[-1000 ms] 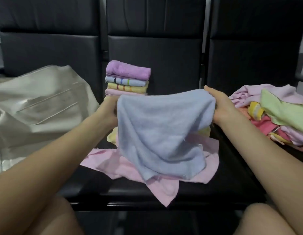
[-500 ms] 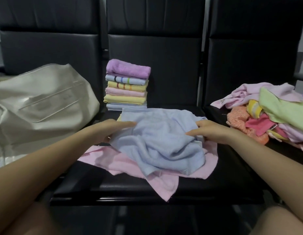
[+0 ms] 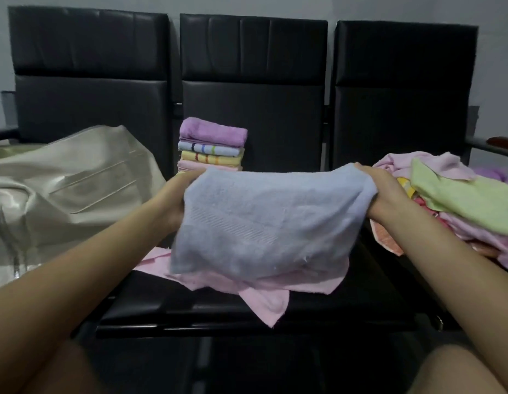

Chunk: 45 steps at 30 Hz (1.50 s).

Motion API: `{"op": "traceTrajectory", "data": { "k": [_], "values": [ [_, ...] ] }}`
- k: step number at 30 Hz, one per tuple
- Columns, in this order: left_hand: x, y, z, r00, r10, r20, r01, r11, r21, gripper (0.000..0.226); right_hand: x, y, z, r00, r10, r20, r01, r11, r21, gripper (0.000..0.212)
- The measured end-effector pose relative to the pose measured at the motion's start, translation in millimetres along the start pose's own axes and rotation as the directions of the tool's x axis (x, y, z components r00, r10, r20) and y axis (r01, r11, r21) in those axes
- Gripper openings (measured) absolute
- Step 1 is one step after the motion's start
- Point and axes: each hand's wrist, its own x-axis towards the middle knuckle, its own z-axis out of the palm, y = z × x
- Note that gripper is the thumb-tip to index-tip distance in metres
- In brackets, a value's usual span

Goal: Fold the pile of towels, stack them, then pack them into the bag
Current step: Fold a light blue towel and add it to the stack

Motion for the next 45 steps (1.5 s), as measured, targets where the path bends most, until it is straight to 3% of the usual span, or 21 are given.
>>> {"op": "traceTrajectory", "data": {
  "k": [2,5,7,8,9,11,12,13,15,18,21,22,24,26,28,30,32,34,39,42,45],
  "values": [
    [4.5,-3.7,-6.2,0.999,0.007,-0.040,-0.009,0.999,-0.033,0.030,7.8,7.7,-7.3,0.998,0.041,-0.043,-0.036,0.994,0.108,0.032],
    [16.6,-18.7,-27.6,0.993,0.042,-0.114,-0.029,0.994,0.107,0.045,17.0,34.5,-16.3,0.993,0.088,-0.074,-0.064,0.960,0.273,0.032],
    [27.9,-32.8,-42.6,0.976,0.093,-0.195,-0.036,0.960,0.279,0.030,29.6,52.8,-17.7,0.991,0.073,-0.114,-0.041,0.964,0.264,0.025],
    [32.9,-39.7,-50.2,0.955,0.158,-0.252,-0.024,0.886,0.463,0.025,38.7,62.1,-18.6,0.992,0.045,-0.115,-0.031,0.992,0.119,0.022],
    [37.0,-45.7,-57.8,0.930,0.231,-0.286,0.032,0.724,0.689,0.022,41.3,69.7,-16.9,0.996,0.011,-0.094,-0.021,0.993,-0.115,0.020],
    [46.0,-59.3,-72.7,0.940,0.268,-0.213,0.146,0.249,0.958,0.033,49.8,91.4,-15.1,0.997,-0.082,-0.013,0.062,0.841,-0.538,0.012],
    [47.1,-63.6,-74.9,0.952,0.238,-0.191,0.169,0.110,0.979,0.042,52.5,100.5,-13.0,0.993,-0.111,0.038,0.109,0.753,-0.649,0.016],
    [47.8,-66.8,-75.3,0.958,0.220,-0.183,0.174,0.060,0.983,0.045,53.4,106.4,-9.4,0.986,-0.140,0.093,0.163,0.655,-0.738,0.025],
    [46.8,-70.3,-68.1,0.958,0.256,-0.125,0.113,0.063,0.992,0.040,56.0,111.8,-3.7,0.968,-0.198,0.153,0.233,0.492,-0.839,0.037],
    [39.9,-68.5,-45.9,0.940,0.337,0.054,-0.064,0.021,0.998,0.030,58.0,111.3,0.0,0.957,-0.277,0.089,0.181,0.327,-0.928,0.037],
    [29.4,-61.4,-22.9,0.928,0.321,0.188,-0.205,0.020,0.979,0.010,47.8,104.9,5.9,0.874,-0.475,0.098,0.184,0.137,-0.973,0.027],
    [25.9,-59.3,-15.8,0.929,0.299,0.217,-0.223,-0.013,0.975,0.006,44.6,102.6,10.4,0.855,-0.503,0.127,0.241,0.169,-0.956,0.023],
    [19.5,-57.5,-6.0,0.934,0.253,0.254,-0.230,-0.120,0.966,0.014,32.0,94.9,25.5,0.873,-0.455,0.177,0.358,0.350,-0.865,0.016],
    [15.5,-56.4,-5.1,0.935,0.213,0.282,-0.242,-0.196,0.950,0.026,13.1,89.8,45.2,0.890,-0.349,0.292,0.440,0.497,-0.748,0.026],
    [12.3,-54.8,-11.0,0.939,0.107,0.326,-0.306,-0.169,0.937,0.031,-11.4,85.8,63.1,0.820,-0.263,0.509,0.567,0.498,-0.656,0.033],
    [6.9,-55.3,-18.4,0.926,-0.047,0.374,-0.376,-0.056,0.925,0.031,-33.7,86.3,73.9,0.706,-0.103,0.701,0.643,0.508,-0.573,0.028],
    [3.1,-60.2,-26.6,0.895,-0.128,0.427,-0.430,0.003,0.903,0.026,-44.7,92.3,78.6,0.618,0.011,0.786,0.694,0.461,-0.553,0.020],
    [0.0,-66.0,-31.6,0.869,-0.145,0.473,-0.477,0.005,0.879,0.019,-43.3,98.3,79.7,0.579,0.010,0.815,0.756,0.369,-0.541,0.020],
    [-6.4,-72.7,-40.6,0.835,-0.099,0.542,-0.536,0.083,0.840,0.036,-30.1,98.5,81.7,0.556,0.030,0.830,0.744,0.427,-0.514,0.005],
    [-7.1,-77.3,-43.4,0.822,-0.137,0.553,-0.552,0.048,0.832,0.033,-22.8,101.7,86.1,0.574,0.068,0.816,0.720,0.433,-0.543,0.006],
    [-3.0,-77.9,-47.8,0.856,-0.072,0.512,-0.502,0.119,0.857,0.024,-11.5,102.8,84.8,0.600,0.067,0.797,0.670,0.503,-0.546,0.007]
  ]
}}
